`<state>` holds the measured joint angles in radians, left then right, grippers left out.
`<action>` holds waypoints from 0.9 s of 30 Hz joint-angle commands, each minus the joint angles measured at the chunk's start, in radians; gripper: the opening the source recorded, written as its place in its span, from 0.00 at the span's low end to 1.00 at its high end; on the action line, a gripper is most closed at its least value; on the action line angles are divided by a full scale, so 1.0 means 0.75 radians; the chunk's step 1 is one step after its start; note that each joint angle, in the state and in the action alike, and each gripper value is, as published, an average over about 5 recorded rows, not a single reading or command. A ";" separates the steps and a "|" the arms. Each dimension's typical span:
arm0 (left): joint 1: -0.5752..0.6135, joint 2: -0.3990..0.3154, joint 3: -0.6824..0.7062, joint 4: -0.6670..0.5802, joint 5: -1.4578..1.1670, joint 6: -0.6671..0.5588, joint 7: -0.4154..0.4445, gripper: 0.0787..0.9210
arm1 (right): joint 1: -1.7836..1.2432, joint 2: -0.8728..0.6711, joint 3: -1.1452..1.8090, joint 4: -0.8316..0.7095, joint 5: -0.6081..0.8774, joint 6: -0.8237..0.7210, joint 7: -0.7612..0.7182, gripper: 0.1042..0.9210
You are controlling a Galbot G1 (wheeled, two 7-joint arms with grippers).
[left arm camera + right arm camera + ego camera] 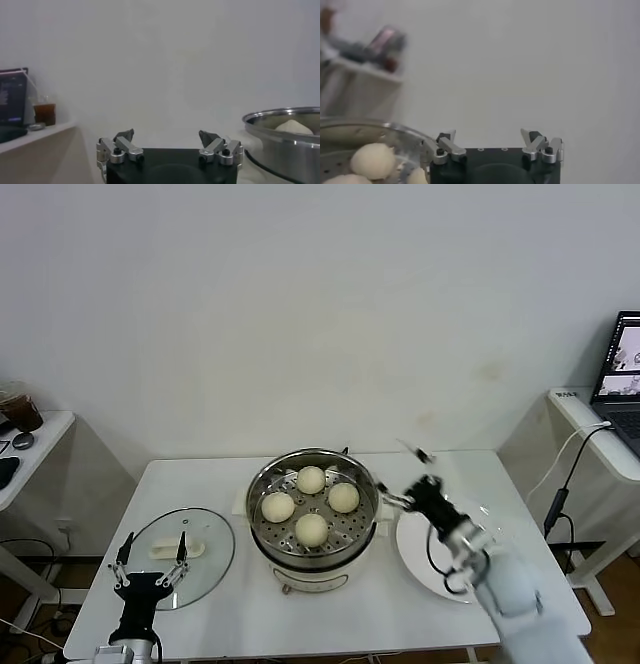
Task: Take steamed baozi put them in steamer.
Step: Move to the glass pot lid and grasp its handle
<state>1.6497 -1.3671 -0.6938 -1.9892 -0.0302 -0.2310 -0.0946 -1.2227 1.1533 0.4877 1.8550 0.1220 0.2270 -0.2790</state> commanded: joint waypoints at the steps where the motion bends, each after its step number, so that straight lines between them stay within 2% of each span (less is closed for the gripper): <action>1: -0.045 0.060 -0.082 0.164 1.036 -0.048 -0.225 0.88 | -0.479 0.424 0.599 0.054 0.008 0.284 0.051 0.88; 7: -0.069 0.220 -0.059 0.331 1.556 -0.068 -0.196 0.88 | -0.544 0.472 0.689 0.047 0.015 0.165 0.143 0.88; 11: -0.165 0.275 -0.024 0.484 1.798 -0.110 -0.202 0.88 | -0.563 0.486 0.700 0.056 0.030 0.132 0.153 0.88; 18: -0.264 0.321 0.045 0.594 1.854 -0.069 -0.115 0.88 | -0.574 0.518 0.674 0.062 0.011 0.117 0.146 0.88; 27: -0.350 0.319 0.033 0.662 1.838 -0.052 -0.122 0.88 | -0.599 0.528 0.634 0.072 -0.022 0.117 0.134 0.88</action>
<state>1.4772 -1.1682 -0.6843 -1.6054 1.1885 -0.2719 -0.1936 -1.6379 1.5124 0.9371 1.9043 0.1166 0.3212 -0.1893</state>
